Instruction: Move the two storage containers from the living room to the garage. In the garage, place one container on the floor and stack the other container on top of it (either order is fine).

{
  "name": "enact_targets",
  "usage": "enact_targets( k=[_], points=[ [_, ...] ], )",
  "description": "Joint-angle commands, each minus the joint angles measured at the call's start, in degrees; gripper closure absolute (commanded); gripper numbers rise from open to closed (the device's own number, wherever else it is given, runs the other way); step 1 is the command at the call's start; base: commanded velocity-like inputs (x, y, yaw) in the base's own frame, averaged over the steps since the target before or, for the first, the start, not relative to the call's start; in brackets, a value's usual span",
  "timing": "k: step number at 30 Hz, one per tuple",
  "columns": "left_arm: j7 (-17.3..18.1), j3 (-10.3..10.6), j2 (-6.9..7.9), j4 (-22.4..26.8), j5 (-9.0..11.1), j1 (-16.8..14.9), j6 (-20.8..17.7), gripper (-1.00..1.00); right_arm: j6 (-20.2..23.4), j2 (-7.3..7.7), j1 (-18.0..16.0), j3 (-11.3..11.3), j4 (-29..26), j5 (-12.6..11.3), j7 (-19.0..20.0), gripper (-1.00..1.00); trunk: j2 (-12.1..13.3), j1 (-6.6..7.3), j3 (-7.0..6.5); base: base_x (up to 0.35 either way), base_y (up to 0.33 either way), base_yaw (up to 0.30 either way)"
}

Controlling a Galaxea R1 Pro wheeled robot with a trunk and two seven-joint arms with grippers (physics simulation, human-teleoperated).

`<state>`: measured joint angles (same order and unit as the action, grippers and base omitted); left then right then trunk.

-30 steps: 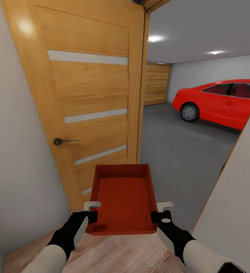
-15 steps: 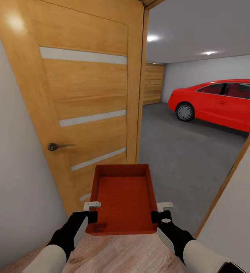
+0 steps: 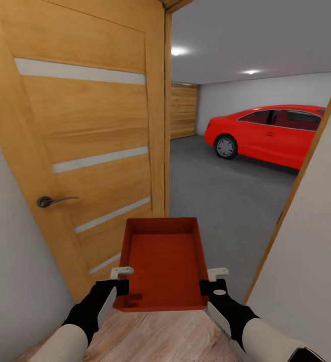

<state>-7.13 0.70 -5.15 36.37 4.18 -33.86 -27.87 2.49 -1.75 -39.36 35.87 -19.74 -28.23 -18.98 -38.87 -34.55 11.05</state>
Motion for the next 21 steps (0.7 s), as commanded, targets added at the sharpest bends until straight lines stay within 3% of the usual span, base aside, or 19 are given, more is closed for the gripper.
enact_targets(
  k=[1,8,21],
  points=[
    [-1.8,-0.9,-0.03,0.3,-1.5,-0.1,0.7,1.00,0.3,-0.97,0.0,0.2,-0.1,-0.8,-0.4,1.00,-0.1,-0.02,0.10,0.000,0.000,-0.285],
    [-1.8,-0.7,-0.03,0.1,-1.5,-0.1,0.7,1.00,0.2,-0.97,0.0,0.2,-0.1,-0.8,-0.4,1.00,-0.1,-0.02,0.10,0.001,0.000,-0.251],
    [-1.8,-0.5,-0.03,0.0,-1.6,0.0,0.8,1.00,0.3,-0.97,0.0,0.2,-0.1,-0.7,-0.4,1.00,-0.1,-0.02,0.10,0.117,0.120,-0.039]
  ],
)
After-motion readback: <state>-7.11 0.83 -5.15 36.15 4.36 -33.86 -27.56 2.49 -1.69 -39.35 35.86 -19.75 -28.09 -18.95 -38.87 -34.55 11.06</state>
